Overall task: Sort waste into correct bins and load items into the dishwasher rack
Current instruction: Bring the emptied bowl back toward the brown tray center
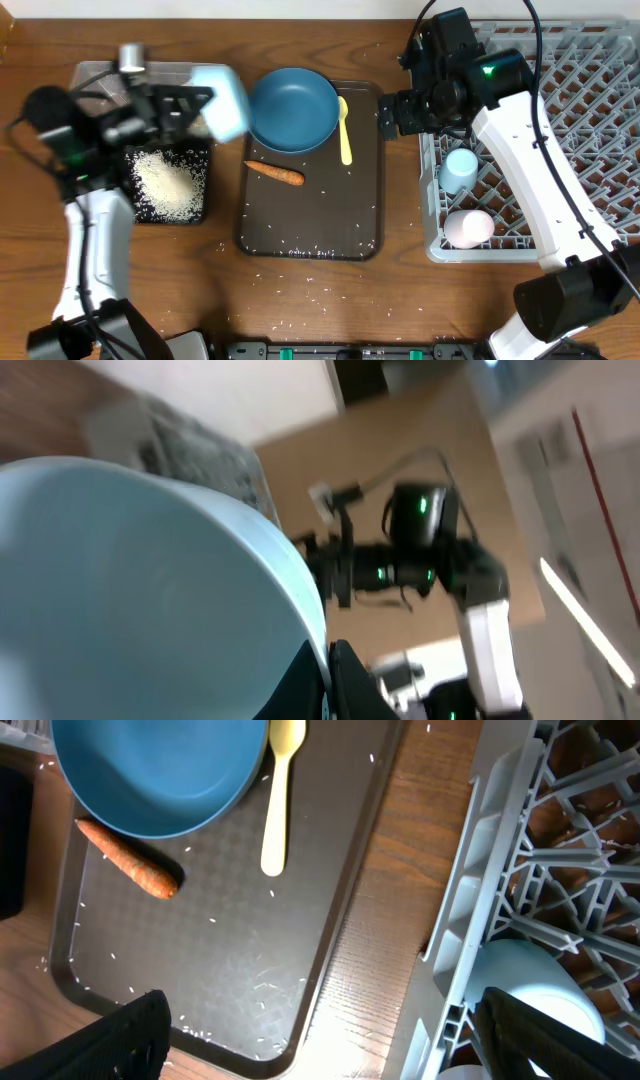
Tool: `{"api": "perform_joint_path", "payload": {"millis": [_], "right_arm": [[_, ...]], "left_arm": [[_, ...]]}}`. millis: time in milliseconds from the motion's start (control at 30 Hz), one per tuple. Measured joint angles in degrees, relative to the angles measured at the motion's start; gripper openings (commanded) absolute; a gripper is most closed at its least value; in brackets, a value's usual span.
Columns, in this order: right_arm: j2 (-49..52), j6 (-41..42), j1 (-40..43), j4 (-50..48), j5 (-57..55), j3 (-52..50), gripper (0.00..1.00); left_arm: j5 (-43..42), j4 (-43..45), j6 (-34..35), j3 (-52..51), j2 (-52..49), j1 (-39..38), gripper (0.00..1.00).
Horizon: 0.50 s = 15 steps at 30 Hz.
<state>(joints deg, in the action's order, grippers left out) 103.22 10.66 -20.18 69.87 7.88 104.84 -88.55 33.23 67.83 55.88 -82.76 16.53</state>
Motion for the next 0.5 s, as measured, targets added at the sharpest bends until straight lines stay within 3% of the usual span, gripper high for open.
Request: {"api": "perform_joint_path", "payload": {"millis": [267,333,500], "right_arm": [[0.00,-0.33,0.04,0.00,0.00,0.00,0.96],[0.00,-0.39,0.20,0.00,0.02,0.00,0.96],[0.00,-0.46,1.38,0.04,-0.04,0.00,0.96]], "left_arm": [[3.96,-2.43,-3.82,-3.45,-1.14,-14.99,0.06],[6.43,-6.86,-5.88,-4.48,-1.16,-17.70,0.06],[18.08,-30.49,-17.22,-5.64,-1.46,-25.44,0.06]]}}
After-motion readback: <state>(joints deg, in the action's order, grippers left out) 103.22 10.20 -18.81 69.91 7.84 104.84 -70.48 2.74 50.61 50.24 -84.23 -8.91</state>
